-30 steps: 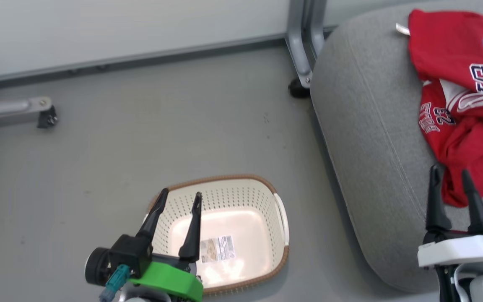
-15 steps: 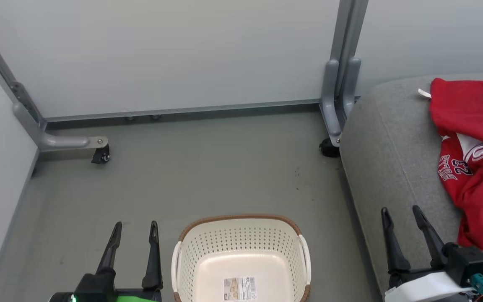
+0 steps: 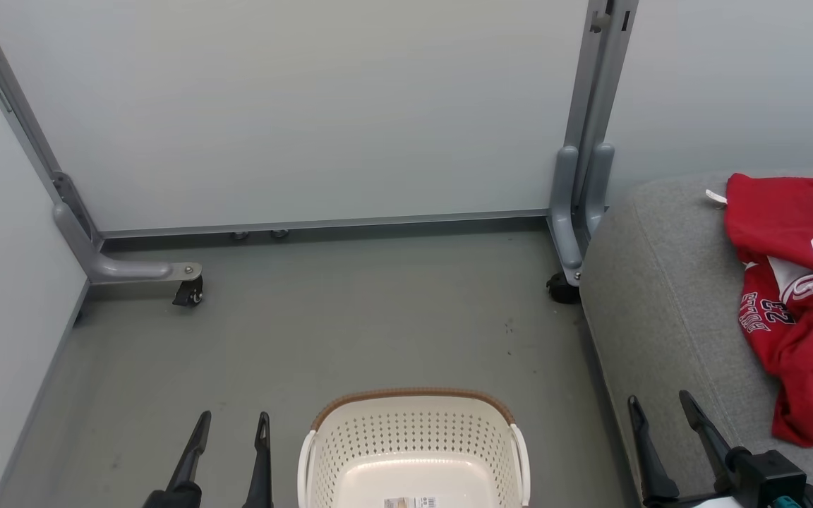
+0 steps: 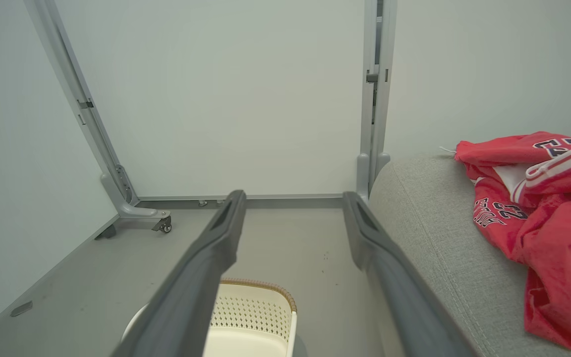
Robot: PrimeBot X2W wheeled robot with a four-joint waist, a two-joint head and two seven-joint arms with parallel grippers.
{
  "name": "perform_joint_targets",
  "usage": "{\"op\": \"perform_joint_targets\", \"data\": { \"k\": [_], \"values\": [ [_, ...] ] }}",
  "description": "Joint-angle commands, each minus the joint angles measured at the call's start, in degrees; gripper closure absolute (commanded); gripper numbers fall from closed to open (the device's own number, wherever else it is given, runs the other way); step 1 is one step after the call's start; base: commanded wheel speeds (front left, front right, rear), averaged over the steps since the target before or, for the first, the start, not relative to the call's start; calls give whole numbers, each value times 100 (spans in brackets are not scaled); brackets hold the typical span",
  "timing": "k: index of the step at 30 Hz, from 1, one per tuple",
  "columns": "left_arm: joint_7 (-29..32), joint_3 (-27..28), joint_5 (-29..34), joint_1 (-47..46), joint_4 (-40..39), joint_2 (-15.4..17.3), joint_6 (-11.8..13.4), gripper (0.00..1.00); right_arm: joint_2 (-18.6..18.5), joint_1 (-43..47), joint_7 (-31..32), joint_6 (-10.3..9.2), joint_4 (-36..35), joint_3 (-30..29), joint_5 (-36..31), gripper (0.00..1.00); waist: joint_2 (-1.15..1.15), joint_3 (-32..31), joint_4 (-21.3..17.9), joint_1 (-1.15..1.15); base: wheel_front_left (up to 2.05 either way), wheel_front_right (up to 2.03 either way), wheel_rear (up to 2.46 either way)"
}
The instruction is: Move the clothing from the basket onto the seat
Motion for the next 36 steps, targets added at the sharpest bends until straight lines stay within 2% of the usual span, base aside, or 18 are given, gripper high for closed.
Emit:
{"op": "perform_joint_targets", "data": {
  "k": [1, 15, 29, 30, 36],
  "values": [
    [1, 27, 42, 86, 54, -10, -51, 0, 1, 54, -18, -2, 23, -27, -50, 0, 0, -18, 10, 1, 0, 0, 0],
    [1, 193, 74, 62, 260, -133, -254, 0, 28, 136, -18, -2, 126, -62, -82, 0, 0, -117, -30, 1, 0, 0, 0],
    [1, 209, 88, 37, 317, -180, -289, 0, 4, 154, -18, -2, 105, -46, -93, 0, 0, -78, -9, 1, 0, 0, 0],
    [0, 202, 82, 0, 329, -183, -300, 100, 40, 111, 1, 0, 133, -36, -42, 100, 0, -84, -13, 1, 0, 0, 0],
    [55, 232, -152, -16, 554, -186, -312, 100, 81, 91, 61, 0, 357, -30, 201, 100, 0, -69, -17, 1, 0, 0, 0]
  ]
}}
